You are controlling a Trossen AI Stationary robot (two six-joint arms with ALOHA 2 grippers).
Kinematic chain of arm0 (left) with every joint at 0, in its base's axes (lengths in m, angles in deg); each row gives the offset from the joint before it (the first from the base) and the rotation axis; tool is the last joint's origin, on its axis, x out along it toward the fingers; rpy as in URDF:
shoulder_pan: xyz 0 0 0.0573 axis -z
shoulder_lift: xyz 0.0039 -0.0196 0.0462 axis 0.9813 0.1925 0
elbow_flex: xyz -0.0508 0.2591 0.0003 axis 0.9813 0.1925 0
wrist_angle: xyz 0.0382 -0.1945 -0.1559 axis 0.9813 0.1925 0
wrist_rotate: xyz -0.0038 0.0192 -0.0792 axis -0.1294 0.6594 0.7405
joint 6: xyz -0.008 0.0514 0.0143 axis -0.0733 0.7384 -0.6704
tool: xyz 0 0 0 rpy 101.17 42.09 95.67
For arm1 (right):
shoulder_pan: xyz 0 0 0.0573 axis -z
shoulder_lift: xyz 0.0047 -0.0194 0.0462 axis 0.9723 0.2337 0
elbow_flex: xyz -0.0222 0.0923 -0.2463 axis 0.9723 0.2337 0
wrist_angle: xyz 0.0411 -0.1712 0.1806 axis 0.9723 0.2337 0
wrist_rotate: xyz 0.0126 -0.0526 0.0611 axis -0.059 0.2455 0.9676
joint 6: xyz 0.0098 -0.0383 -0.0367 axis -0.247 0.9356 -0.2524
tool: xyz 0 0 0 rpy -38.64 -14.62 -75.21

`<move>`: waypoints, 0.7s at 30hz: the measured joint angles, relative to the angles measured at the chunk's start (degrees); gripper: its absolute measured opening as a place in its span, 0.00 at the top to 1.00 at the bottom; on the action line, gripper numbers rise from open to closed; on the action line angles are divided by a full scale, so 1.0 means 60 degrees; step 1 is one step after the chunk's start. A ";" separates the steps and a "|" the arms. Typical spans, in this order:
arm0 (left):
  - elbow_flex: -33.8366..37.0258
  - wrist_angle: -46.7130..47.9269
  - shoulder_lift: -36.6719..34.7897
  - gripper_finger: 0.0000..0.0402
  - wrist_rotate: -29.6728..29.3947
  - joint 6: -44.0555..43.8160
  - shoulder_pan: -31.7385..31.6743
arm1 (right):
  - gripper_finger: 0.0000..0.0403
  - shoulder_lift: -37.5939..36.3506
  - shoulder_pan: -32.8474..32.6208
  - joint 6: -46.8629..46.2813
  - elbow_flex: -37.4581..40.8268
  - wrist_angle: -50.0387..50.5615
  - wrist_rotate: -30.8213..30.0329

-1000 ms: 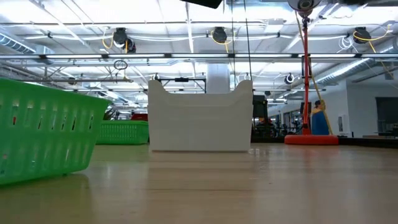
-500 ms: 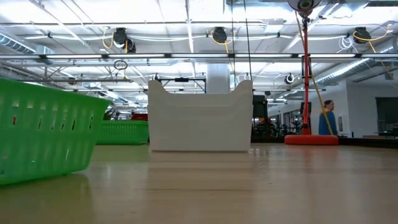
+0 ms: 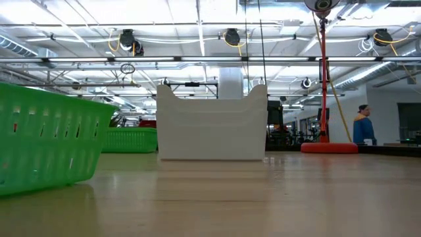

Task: Stack baskets by color
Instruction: Stack the left black bin on top of the right black bins

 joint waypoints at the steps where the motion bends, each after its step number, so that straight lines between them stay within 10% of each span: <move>1: 0.0000 0.0003 0.0000 0.59 0.0004 0.0000 0.0000 | 0.98 -0.0108 -0.0054 -0.0062 0.0197 -0.0079 0.0006; 21: 0.0004 0.0017 0.0004 0.59 0.0401 0.0027 -0.0367 | 0.98 -0.1509 -0.0430 -0.0328 0.1879 -0.0492 -0.0255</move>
